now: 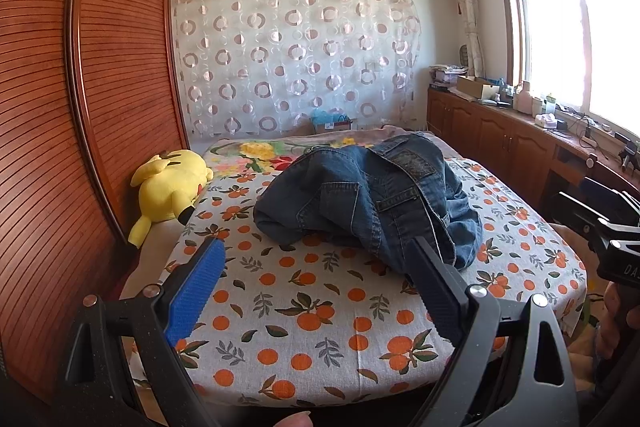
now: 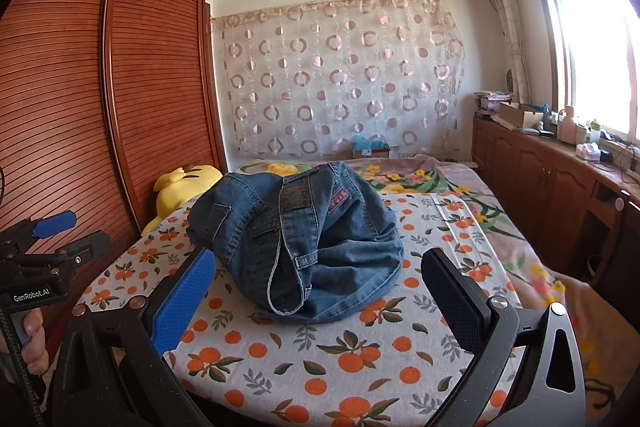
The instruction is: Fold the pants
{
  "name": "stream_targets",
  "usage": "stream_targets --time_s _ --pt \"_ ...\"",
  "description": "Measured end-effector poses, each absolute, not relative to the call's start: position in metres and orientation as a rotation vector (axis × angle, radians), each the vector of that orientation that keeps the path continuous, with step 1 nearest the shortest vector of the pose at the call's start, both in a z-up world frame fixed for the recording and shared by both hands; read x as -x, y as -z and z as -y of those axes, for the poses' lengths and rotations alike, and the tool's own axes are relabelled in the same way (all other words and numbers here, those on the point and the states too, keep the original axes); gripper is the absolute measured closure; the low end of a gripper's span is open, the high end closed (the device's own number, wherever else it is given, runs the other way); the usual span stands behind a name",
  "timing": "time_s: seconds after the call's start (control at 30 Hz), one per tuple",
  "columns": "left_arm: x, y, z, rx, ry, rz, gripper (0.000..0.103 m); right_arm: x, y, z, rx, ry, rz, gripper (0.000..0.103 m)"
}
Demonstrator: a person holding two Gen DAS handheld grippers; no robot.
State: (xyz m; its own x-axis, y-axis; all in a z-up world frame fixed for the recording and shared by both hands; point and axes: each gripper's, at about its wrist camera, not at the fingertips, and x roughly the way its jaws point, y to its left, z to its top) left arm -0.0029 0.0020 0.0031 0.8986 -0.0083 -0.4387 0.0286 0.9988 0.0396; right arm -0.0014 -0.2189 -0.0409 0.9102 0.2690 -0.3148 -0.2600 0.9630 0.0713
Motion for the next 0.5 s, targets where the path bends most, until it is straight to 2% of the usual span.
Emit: stream_targets --time_s 0.5 --pt "0.0047 -0.0059 -0.0021 -0.046 0.020 -0.456 0.011 0.0014 0.0408 0.2190 -0.030 -0.274 -0.330 0.000"
